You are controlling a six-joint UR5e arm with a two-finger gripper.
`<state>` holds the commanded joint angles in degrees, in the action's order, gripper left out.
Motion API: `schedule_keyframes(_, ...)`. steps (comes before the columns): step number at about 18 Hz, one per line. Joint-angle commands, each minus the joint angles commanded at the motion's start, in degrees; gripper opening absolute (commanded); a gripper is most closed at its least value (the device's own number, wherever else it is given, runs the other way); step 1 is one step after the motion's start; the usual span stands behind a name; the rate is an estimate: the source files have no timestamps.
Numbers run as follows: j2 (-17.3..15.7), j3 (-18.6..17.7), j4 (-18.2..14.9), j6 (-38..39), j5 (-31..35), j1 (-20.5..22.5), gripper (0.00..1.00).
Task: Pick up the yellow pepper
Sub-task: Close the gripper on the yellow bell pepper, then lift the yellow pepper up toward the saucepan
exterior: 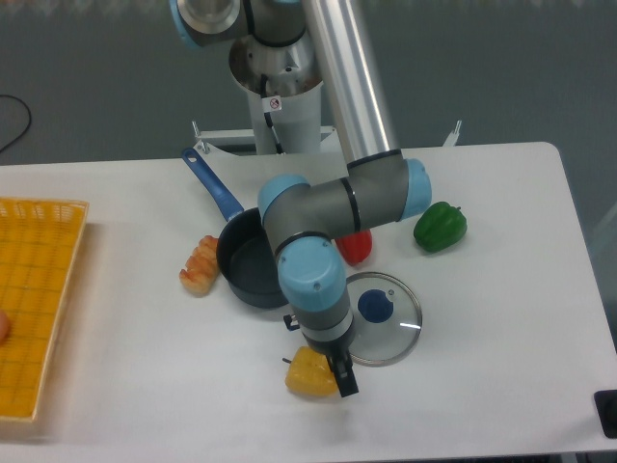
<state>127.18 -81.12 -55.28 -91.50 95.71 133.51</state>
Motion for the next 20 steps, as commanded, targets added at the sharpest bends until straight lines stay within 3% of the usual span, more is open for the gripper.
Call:
schedule_keyframes(12, 1.9, -0.1, 0.0, 3.0, -0.1, -2.4, 0.98)
schedule_keyframes(15, 1.7, -0.1, -0.1, 3.0, 0.0, -2.4, 0.69)
schedule_keyframes(20, 0.7, -0.1, -0.3, 3.0, -0.2, -2.1, 0.59)
